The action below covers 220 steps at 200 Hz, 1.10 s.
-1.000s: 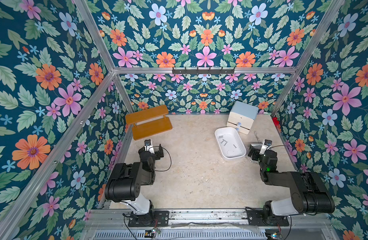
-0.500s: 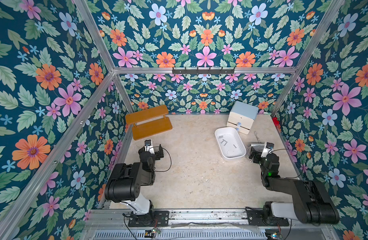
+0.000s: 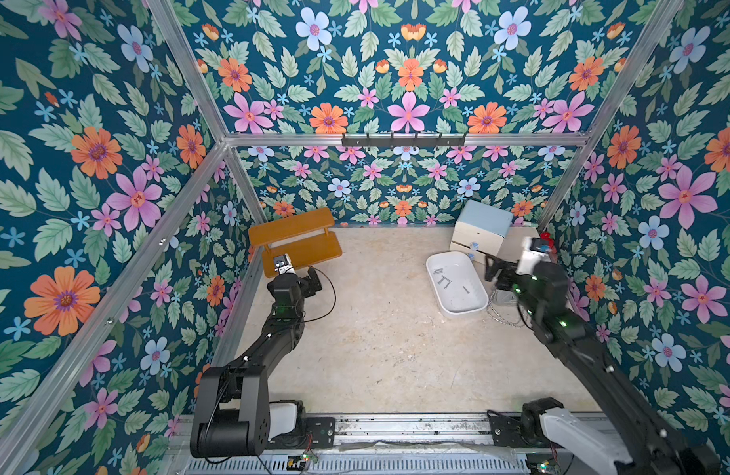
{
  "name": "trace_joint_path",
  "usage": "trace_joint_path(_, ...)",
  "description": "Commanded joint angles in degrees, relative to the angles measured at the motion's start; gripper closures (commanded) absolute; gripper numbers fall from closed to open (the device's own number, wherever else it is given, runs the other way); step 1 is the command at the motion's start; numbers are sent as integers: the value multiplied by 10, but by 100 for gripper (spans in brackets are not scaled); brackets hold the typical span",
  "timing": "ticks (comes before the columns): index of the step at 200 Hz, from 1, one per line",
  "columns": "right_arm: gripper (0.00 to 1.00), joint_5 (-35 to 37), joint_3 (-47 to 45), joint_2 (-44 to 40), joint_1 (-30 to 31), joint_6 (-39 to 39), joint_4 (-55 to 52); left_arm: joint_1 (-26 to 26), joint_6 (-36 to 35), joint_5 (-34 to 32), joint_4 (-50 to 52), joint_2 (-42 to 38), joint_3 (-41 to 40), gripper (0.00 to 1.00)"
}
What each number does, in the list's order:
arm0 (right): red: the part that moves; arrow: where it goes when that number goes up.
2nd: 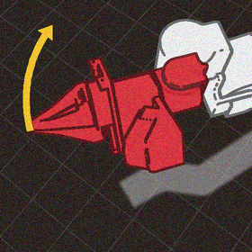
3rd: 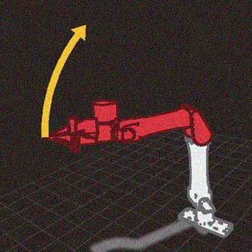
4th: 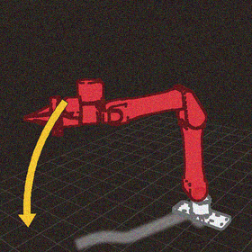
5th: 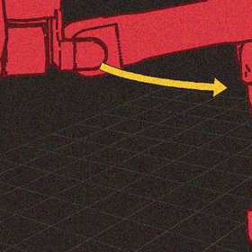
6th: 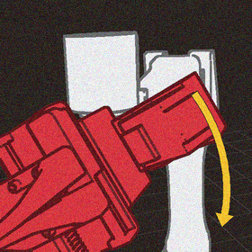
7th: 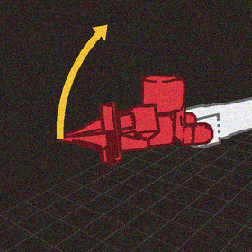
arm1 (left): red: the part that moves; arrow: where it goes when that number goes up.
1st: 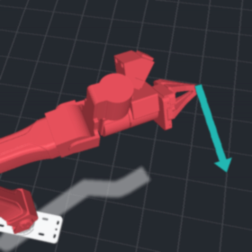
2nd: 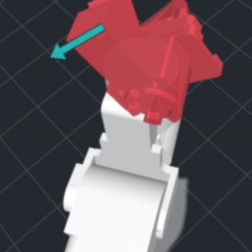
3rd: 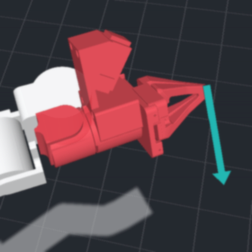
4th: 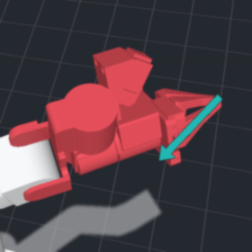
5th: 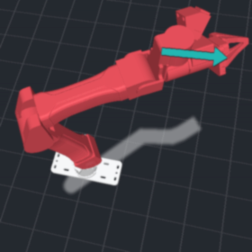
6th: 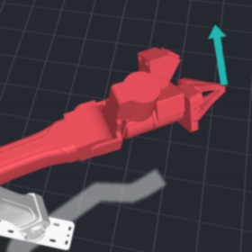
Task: Take out the screws from the storage box
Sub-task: Move the storage box to the center of the board.
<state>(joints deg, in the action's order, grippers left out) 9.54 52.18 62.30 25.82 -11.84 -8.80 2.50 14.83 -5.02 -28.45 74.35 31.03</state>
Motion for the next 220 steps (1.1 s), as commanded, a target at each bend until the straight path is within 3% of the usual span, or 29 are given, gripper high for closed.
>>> trace_joint_path(1, 0, 145, 100, 98, 104, 5, -193, -1, 28, 64, -3, 10, -8, 1)
trace_joint_path(14, 7, 89, 159, 159, 104, -41, -241, -1, 36, 52, 17, 24, 5, 1)
trace_joint_path(50, 9, 42, 232, 295, 104, -97, -304, -1, 43, 53, 29, 56, 21, 1)
trace_joint_path(85, 24, -10, 306, 433, 104, -116, -380, -1, 37, 37, 35, 49, 14, 1)
trace_joint_path(124, 27, -23, 311, 453, 104, -129, -364, -1, 36, 35, 31, 40, 7, 1)
trace_joint_path(186, 48, -50, 355, 510, 94, -125, -387, -1, 30, 48, 22, 34, 0, 1)
trace_joint_path(203, 60, -61, 359, 520, 88, -126, -385, -1, 30, 46, 21, 31, -2, 1)
trace_joint_path(213, 74, -64, 364, 524, 87, -126, -387, -1, 30, 45, 20, 31, -2, 1)
trace_joint_path(220, 76, -65, 367, 527, 87, -126, -388, -1, 30, 46, 20, 31, -2, 1)
